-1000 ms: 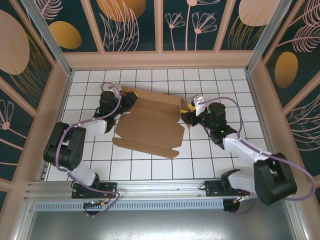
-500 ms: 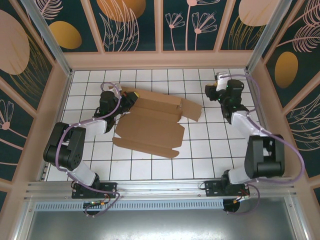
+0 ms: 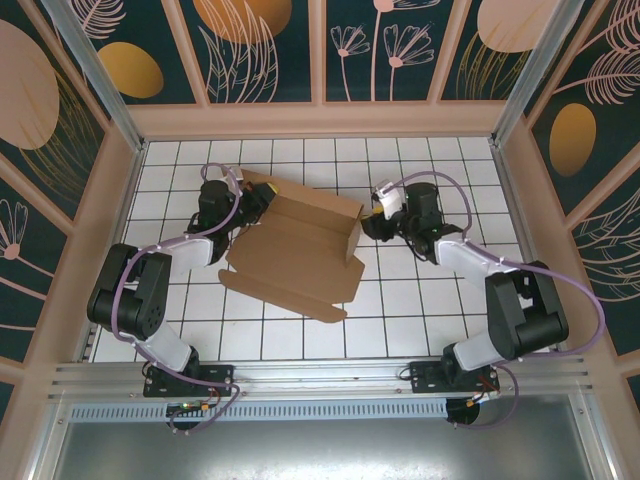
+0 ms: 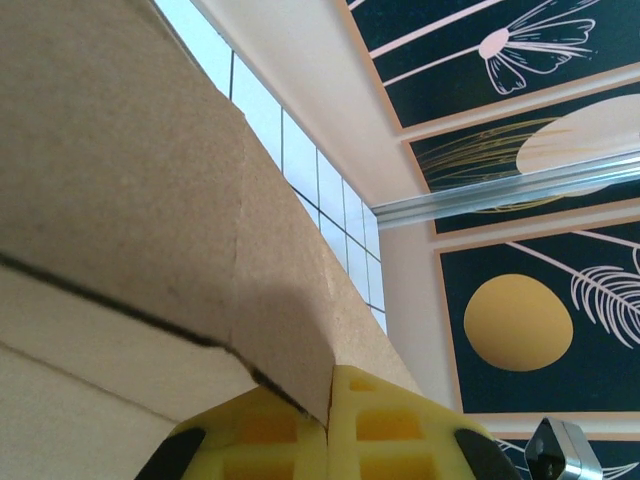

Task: Fold the paper box

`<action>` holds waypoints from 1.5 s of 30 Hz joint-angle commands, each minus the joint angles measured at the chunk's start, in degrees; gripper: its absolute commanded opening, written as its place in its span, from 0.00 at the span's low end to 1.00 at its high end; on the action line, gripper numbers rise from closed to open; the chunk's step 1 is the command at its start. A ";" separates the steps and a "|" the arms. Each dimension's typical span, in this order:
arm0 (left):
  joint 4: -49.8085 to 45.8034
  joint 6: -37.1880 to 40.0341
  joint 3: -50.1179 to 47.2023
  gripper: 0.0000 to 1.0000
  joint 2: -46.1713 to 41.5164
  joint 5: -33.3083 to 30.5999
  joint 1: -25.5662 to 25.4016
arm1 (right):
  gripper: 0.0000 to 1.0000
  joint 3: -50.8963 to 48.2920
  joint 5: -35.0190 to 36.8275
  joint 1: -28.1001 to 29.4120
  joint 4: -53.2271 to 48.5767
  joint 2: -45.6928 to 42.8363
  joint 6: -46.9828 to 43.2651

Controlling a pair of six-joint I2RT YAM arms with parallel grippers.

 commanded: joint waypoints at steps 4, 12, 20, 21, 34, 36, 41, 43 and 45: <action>-2.92 -0.46 0.99 0.00 1.21 1.18 -0.14 | 0.48 -2.90 10.49 4.06 0.20 -6.32 4.64; -2.04 -1.58 0.88 0.00 1.56 0.94 0.08 | 0.44 -6.99 9.52 7.62 -1.08 -10.10 3.94; -1.95 -1.74 0.53 0.00 1.03 0.35 0.06 | 0.55 -10.86 6.91 9.70 3.77 -11.45 3.62; -1.95 -1.74 0.39 0.00 1.04 0.34 0.08 | 0.59 -11.00 7.85 9.71 5.06 -10.89 3.84; -1.08 -1.83 -1.45 0.00 0.43 0.65 0.06 | 0.78 -5.08 18.21 10.50 13.66 0.77 4.37; -1.07 -1.83 -1.81 0.00 0.25 0.76 0.03 | 0.77 -4.53 18.87 10.59 14.93 1.76 4.41; -0.60 -3.07 -2.38 0.00 -0.28 0.53 0.02 | 0.64 -3.94 23.31 10.77 18.43 4.15 5.03; -0.20 -4.02 -2.21 0.00 -0.37 1.02 0.04 | 0.60 -3.50 24.31 10.77 19.13 5.31 4.99; -0.43 -4.23 -2.10 0.00 -0.82 1.22 0.04 | 0.58 -3.18 25.60 10.77 20.13 6.32 4.82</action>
